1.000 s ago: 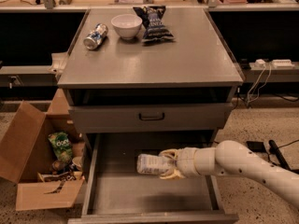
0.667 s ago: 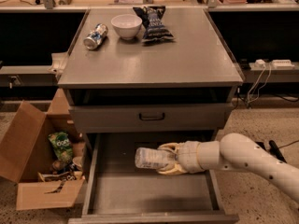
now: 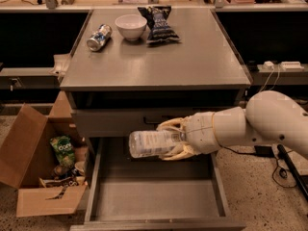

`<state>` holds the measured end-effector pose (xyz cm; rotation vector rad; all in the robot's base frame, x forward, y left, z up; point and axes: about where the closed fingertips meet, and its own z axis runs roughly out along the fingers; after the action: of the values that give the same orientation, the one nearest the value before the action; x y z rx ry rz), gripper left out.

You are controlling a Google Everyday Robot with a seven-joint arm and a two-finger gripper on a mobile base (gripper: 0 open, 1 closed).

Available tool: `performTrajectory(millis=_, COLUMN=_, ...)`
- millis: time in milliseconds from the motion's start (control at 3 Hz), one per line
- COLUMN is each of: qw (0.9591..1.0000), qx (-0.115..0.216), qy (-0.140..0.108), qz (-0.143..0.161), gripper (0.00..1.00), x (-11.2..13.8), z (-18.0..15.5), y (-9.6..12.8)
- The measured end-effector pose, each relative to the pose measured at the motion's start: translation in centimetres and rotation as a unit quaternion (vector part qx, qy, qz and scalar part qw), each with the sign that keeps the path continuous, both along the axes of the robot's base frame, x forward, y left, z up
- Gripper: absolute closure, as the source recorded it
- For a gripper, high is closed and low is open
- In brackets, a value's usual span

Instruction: Pick blue plastic bottle from middle drawer and place on counter

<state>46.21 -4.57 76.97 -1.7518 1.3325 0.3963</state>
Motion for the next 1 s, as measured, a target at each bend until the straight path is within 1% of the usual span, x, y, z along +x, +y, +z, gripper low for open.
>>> performTrajectory(millis=333, qw=1.0000, qx=0.002, qy=0.002, qz=-0.005, gripper=1.00, x=0.4, z=0.1, y=-0.1)
performTrajectory(millis=667, qw=0.9993, qx=0.008, qy=0.011, qz=-0.035, gripper=1.00, x=3.2, z=2.2, y=-1.2)
performTrajectory(millis=1000, qw=0.9979, qx=-0.003, qy=-0.013, qz=-0.063, gripper=1.00, x=7.4, z=6.0, y=-1.7)
